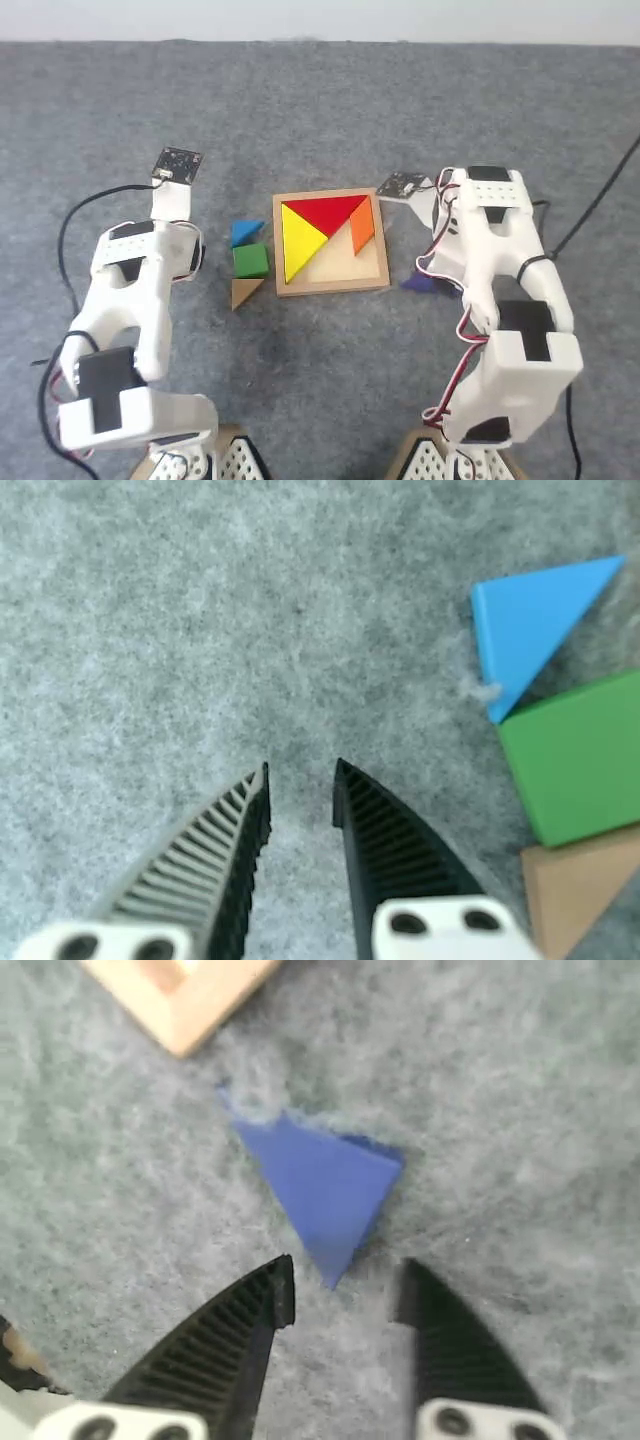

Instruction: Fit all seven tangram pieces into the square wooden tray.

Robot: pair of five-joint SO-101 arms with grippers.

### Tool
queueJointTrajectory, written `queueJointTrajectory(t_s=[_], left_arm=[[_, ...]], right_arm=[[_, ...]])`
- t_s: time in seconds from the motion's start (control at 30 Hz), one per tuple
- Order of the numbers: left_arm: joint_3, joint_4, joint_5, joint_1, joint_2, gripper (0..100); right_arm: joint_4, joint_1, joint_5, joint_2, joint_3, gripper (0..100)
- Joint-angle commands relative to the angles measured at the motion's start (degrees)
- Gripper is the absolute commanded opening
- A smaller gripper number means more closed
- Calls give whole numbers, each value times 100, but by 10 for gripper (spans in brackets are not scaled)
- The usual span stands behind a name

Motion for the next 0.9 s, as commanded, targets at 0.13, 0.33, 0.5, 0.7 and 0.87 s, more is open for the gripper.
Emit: queueJointTrajectory(t_s=[0.13,0.33,0.5,0.7,0.87], left_arm=[[-31,-70,0,-18,-334,97],[-31,-70,0,-18,-334,97],[-31,-70,0,-18,-334,97],[-31,-70,0,-18,-334,97],[-31,-70,0,-18,-334,97]], right_arm=[[136,-796,299,-40,-273,318],[-40,-980,114,31,-211,318],[-365,-725,290,31,53,318],[-365,-716,413,31,105,318],[-365,-716,527,277,105,318]])
